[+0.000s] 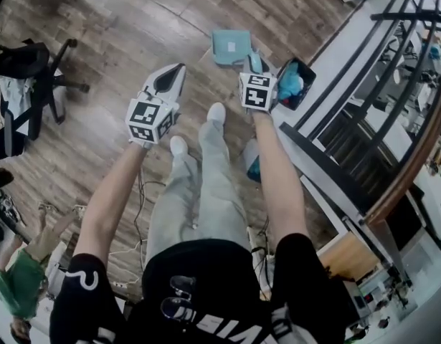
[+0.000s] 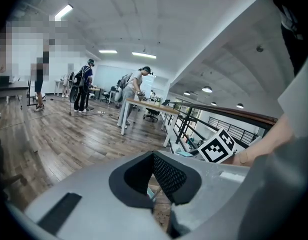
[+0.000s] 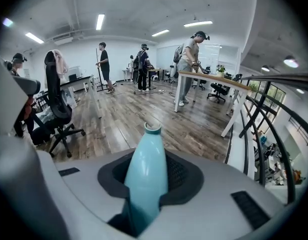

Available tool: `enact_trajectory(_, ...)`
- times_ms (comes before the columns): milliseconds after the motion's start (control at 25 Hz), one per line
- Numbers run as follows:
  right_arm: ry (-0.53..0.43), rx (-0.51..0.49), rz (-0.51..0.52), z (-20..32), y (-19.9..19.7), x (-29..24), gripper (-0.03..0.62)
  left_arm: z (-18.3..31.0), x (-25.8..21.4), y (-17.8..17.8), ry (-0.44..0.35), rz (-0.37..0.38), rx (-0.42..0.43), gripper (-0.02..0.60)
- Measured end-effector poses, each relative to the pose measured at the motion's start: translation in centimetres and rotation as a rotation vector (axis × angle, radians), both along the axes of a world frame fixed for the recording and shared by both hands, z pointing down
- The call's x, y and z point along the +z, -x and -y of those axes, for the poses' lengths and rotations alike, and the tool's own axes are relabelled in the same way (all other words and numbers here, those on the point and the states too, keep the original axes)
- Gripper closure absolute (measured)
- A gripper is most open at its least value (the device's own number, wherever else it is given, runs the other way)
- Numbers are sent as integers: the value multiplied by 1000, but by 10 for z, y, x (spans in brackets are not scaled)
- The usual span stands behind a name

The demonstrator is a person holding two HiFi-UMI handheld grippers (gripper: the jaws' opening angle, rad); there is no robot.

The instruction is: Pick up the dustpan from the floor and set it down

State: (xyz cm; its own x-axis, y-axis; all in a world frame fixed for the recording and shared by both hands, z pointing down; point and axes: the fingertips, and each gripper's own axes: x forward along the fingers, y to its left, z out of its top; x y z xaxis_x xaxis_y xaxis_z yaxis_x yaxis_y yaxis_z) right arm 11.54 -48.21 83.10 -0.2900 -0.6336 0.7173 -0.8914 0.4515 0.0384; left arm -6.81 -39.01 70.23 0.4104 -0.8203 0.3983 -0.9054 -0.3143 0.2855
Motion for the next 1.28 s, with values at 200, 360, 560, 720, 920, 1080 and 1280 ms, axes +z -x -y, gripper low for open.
enact_trajectory(200, 8, -1, 23, -13, 1, -17, 505, -12, -12, 19, -5, 21, -27, 586)
enact_trajectory(360, 9, -15, 47, -31, 7, -45, 505, -26, -30, 36, 3, 28, -59, 586)
enact_trajectory(560, -10, -73, 56, -67, 24, -100, 505, -55, -71, 53, -20, 23, -92, 586)
enact_trajectory(720, -51, -100, 63, -90, 43, -158, 505, -75, -113, 71, -67, 27, -114, 586)
enact_trajectory(920, -97, -103, 85, -121, 64, -231, 503, -113, -161, 100, -113, 44, -129, 586)
enact_trajectory(1080, -142, -113, 104, -144, 82, -288, 503, -148, -198, 125, -145, 51, -153, 586)
enact_trajectory(1280, -197, -133, 131, -173, 98, -340, 503, -191, -224, 146, -164, 58, -171, 586)
